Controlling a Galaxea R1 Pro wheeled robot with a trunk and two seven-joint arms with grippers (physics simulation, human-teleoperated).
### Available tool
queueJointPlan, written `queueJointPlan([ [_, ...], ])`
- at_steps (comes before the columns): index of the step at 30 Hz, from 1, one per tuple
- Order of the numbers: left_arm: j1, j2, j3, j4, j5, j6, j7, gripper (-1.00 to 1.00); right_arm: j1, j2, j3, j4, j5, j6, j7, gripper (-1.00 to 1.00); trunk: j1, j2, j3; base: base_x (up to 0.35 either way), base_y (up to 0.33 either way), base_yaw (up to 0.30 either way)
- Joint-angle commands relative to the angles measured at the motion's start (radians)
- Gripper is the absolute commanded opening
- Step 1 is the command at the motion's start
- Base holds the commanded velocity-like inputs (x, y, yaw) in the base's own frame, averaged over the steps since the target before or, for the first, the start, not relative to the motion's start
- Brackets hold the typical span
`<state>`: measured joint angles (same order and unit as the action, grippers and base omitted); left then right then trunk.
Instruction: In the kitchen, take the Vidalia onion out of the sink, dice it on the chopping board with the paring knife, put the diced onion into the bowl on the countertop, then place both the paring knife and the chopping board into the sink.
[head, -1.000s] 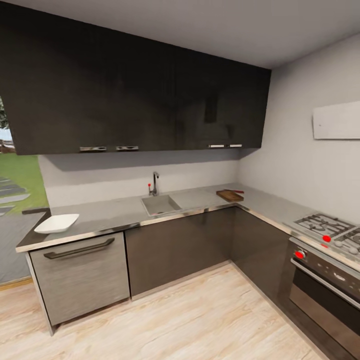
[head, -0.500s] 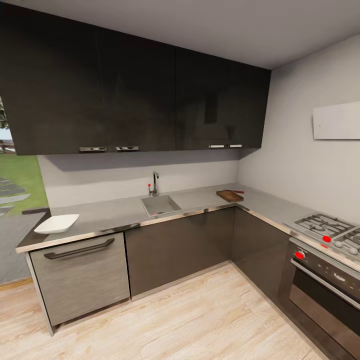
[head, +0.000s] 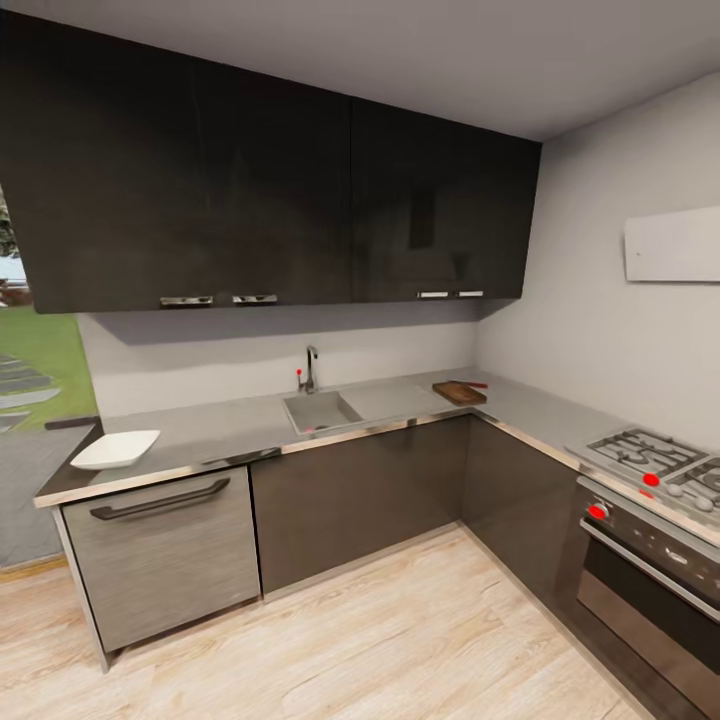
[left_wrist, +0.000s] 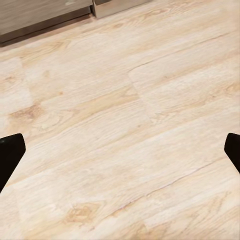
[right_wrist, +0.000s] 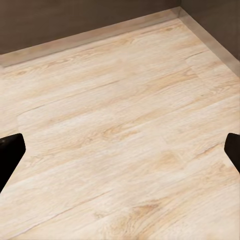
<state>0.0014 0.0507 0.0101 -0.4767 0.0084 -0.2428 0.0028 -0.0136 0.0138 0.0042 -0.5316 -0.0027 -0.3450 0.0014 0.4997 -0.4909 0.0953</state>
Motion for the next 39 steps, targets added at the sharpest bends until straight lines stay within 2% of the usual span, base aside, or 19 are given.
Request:
queueJointPlan([
  [1, 0.000, 0.000, 0.000, 0.000, 0.001, -0.002, 0.000, 1.00, 0.000, 0.000, 0.000, 0.001, 0.000, -0.003, 0.000, 1.00, -0.004, 0.007, 0.003, 0.000, 0.000, 0.000],
  [13, 0.000, 0.000, 0.001, 0.000, 0.001, -0.001, 0.000, 1.00, 0.000, 0.001, 0.000, 0.001, 0.000, -0.003, 0.000, 1.00, -0.050, 0.091, 0.041, 0.000, 0.000, 0.000],
  [26, 0.000, -0.001, 0.001, 0.002, 0.001, -0.001, 0.000, 1.00, 0.000, 0.000, 0.000, 0.002, 0.000, -0.003, 0.000, 1.00, -0.050, 0.091, 0.041, 0.000, 0.000, -0.016],
  [39, 0.000, -0.001, 0.001, 0.001, 0.001, -0.001, 0.000, 1.00, 0.000, 0.001, 0.000, 0.002, 0.000, -0.003, 0.000, 1.00, -0.050, 0.091, 0.047, 0.000, 0.000, -0.144],
])
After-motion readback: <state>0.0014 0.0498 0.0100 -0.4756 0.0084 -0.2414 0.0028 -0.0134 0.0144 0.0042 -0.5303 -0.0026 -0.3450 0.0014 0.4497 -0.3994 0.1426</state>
